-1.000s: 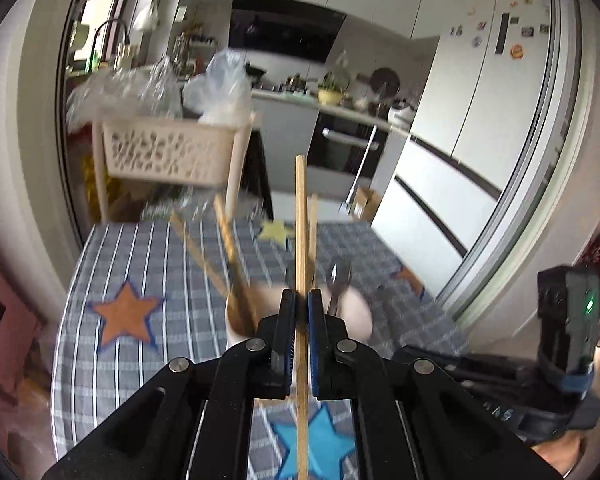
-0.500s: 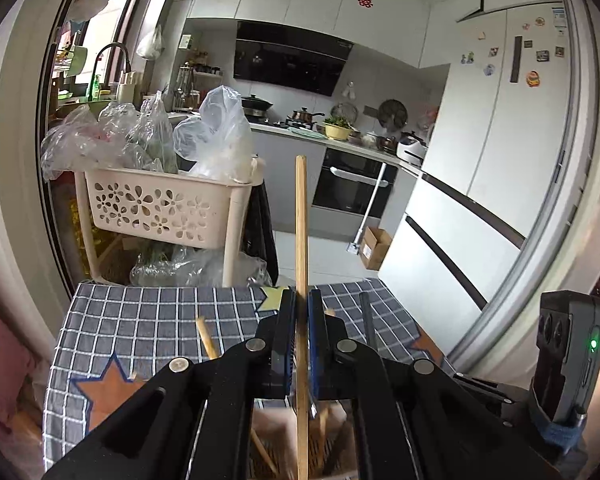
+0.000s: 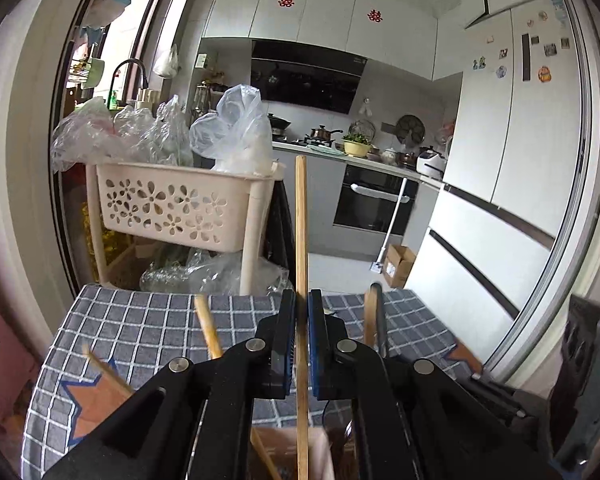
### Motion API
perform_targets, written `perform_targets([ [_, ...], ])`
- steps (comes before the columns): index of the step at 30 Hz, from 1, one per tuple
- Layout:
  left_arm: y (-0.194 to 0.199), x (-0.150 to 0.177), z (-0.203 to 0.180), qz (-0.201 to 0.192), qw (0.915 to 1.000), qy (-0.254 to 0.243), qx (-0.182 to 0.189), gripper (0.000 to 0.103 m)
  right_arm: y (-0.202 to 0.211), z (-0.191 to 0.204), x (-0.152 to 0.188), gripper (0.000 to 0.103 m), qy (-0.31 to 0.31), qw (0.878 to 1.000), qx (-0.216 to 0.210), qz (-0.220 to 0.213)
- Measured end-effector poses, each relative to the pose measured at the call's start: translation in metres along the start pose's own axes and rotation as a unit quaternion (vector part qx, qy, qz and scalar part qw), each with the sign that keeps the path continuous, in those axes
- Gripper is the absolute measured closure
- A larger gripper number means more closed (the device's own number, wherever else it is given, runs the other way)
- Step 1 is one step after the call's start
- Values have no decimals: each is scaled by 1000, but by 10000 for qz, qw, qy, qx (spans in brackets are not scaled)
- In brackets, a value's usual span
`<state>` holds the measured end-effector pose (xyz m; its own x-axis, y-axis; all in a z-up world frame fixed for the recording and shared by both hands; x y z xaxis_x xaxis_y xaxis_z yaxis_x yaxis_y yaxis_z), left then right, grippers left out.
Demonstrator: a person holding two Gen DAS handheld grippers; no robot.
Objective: Organize utensils
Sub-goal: 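Lower both utensils into the pink holder and open both tools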
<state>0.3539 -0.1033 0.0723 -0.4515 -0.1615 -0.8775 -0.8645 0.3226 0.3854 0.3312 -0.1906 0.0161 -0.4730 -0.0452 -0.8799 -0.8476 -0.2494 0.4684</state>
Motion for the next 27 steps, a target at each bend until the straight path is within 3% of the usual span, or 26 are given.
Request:
perform_targets([
  [9, 9, 45, -1, 56, 9986, -445, -296, 65, 10, 9, 22, 91, 234, 9997, -2, -123],
  [20, 21, 61, 6, 218, 9977, -500, -400, 65, 22, -2, 30, 88, -235, 9995, -201, 67],
  [23, 29, 62, 6, 244, 9976, -504, -398, 65, 31, -7, 31, 84, -424, 9989, -165, 78],
  [27, 40, 62, 3, 252, 9976, -541, -352, 65, 47, -14, 34, 68, -727, 9972, -146, 85],
])
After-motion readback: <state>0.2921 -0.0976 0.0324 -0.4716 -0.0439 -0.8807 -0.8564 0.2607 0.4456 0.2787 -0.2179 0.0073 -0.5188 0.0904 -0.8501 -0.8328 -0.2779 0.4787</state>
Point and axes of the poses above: each gripper's, at about its wrist camera, not at the fingertips, and y roughly against the way its jaws point, z to its left, x to its underside, the point moved 8 cm from there along -y, roughly the way its jaws point, and after that the axes turned 7 degrees about y, right-handed, at the moved point
